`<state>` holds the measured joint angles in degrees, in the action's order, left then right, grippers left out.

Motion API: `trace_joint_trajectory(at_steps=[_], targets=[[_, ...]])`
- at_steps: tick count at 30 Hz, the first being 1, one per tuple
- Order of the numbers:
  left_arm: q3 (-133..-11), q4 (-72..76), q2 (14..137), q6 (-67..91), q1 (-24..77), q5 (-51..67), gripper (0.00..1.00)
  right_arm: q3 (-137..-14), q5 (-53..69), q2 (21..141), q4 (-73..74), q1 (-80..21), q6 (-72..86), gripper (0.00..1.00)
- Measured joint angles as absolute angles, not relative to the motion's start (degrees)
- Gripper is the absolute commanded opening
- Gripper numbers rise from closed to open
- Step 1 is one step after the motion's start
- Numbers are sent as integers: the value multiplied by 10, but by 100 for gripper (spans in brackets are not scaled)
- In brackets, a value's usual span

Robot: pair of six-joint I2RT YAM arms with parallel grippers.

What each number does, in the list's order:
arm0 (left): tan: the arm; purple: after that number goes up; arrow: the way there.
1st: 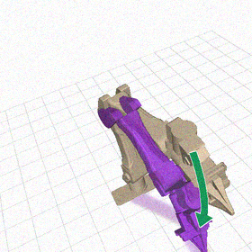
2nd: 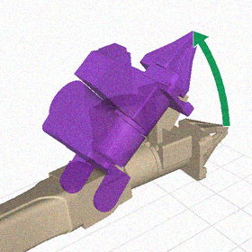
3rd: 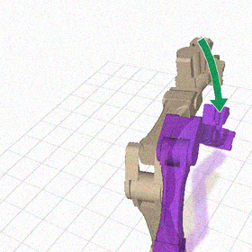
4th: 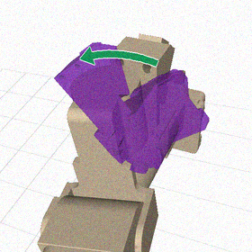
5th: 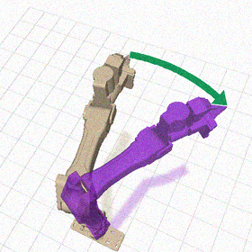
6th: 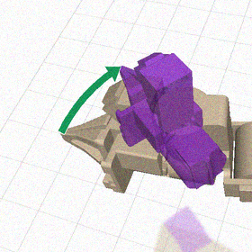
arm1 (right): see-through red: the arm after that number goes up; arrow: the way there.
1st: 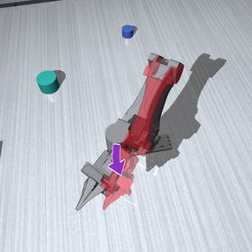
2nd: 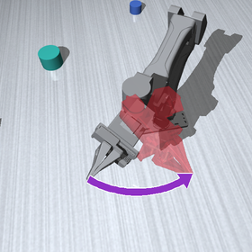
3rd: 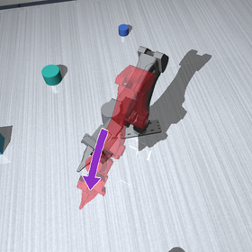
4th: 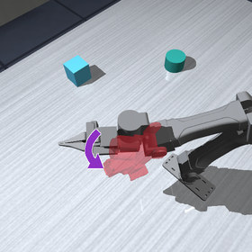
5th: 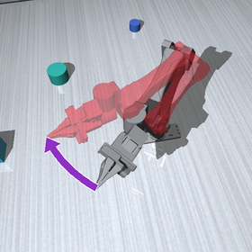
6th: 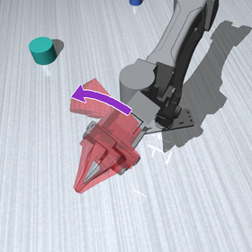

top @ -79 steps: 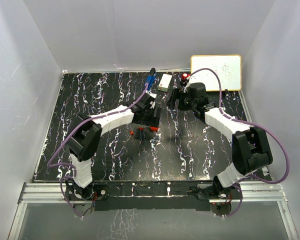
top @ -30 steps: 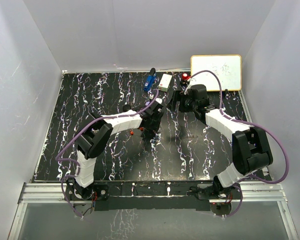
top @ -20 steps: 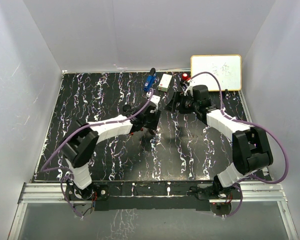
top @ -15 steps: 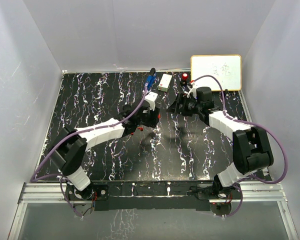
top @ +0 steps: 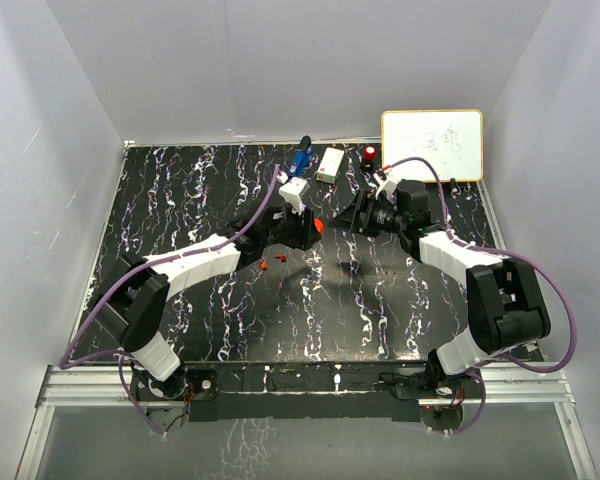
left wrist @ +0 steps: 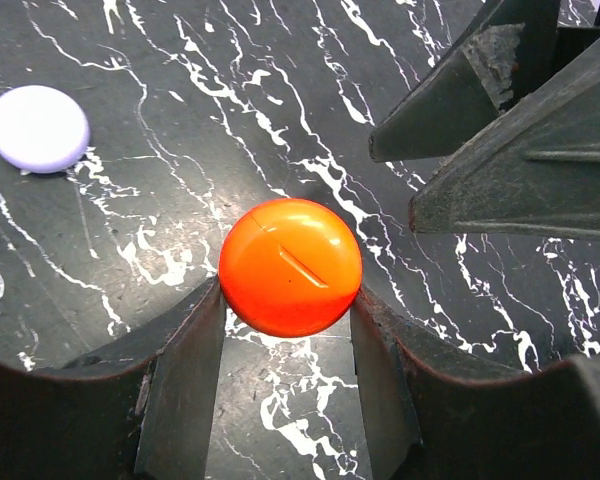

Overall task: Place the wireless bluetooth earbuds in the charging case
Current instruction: Pick up the charging case at the center of the board.

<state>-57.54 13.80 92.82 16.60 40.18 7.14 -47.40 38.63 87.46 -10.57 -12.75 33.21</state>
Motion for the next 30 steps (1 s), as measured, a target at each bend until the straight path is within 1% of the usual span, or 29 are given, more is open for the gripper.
trace_joint_trajectory(at_steps=[7,17,22,26,30], targets=[[-576,142,948,183,402,100,0,-460,405,870,-170,-128,377,62],[-585,154,949,193,402,113,0,-460,416,881,-207,-143,405,60],[-585,163,949,196,402,115,0,-460,419,889,-213,-151,410,56],[-585,164,949,197,402,115,0,-460,418,890,-216,-152,413,50],[-585,167,949,197,402,114,0,-460,419,893,-219,-153,417,49]])
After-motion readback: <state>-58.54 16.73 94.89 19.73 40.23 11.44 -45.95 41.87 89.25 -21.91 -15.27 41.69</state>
